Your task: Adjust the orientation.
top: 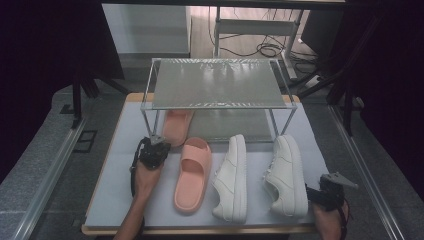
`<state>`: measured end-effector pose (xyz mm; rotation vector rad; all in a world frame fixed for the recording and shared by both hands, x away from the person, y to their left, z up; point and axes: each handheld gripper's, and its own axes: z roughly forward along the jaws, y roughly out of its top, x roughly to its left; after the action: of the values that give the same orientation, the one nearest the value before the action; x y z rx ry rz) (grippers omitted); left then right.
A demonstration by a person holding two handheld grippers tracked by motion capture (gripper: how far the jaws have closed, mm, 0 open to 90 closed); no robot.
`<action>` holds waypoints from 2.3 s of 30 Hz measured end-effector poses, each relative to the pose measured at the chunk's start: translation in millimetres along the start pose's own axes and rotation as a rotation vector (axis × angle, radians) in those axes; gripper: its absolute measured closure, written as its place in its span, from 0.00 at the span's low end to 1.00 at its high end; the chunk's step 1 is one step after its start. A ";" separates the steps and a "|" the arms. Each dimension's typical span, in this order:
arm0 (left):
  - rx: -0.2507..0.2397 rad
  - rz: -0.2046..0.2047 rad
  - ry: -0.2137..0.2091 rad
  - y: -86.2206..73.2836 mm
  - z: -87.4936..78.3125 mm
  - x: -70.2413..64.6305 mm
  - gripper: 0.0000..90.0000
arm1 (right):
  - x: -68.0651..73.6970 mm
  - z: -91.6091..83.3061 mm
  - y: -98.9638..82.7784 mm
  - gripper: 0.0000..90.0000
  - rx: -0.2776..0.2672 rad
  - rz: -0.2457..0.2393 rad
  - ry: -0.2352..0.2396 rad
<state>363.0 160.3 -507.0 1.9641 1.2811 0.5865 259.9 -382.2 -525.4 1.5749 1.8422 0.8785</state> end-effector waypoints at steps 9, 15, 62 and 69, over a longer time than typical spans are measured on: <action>0.003 -0.006 0.009 6.9 12.9 2.8 1.00 | 0.0 0.0 0.0 0.22 0.000 0.000 0.000; 0.009 0.000 0.007 10.3 19.8 4.2 1.00 | 0.1 0.2 -0.1 0.22 -0.002 0.001 0.000; -0.030 -0.020 -0.175 -31.0 -65.5 -20.0 0.82 | 0.2 0.0 0.0 0.22 -0.001 0.002 0.000; -0.041 -0.017 -0.222 -32.6 -72.6 -31.9 0.78 | 0.1 -0.1 0.0 0.22 0.001 0.001 0.001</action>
<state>280.2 162.3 -484.8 1.9227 1.1376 0.3712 259.8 -382.1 -525.3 1.5765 1.8425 0.8796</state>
